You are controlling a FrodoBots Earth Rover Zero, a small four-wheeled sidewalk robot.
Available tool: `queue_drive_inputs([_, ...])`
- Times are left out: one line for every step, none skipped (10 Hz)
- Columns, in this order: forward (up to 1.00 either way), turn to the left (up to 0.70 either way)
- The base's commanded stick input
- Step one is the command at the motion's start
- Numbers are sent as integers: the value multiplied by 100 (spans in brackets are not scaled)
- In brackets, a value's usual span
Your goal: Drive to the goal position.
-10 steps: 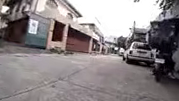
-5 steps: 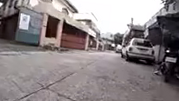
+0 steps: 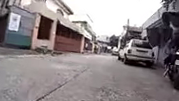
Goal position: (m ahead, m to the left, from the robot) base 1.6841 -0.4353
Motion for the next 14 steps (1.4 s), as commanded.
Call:
queue_drive_inputs([100, 0])
queue_drive_inputs([100, 0])
queue_drive_inputs([100, 0])
queue_drive_inputs([100, -1])
queue_drive_inputs([100, -22])
queue_drive_inputs([100, 0])
queue_drive_inputs([100, 0])
queue_drive_inputs([100, -24])
queue_drive_inputs([100, -3])
queue_drive_inputs([100, 0])
queue_drive_inputs([100, 0])
queue_drive_inputs([100, 0])
queue_drive_inputs([100, 0])
queue_drive_inputs([100, 0])
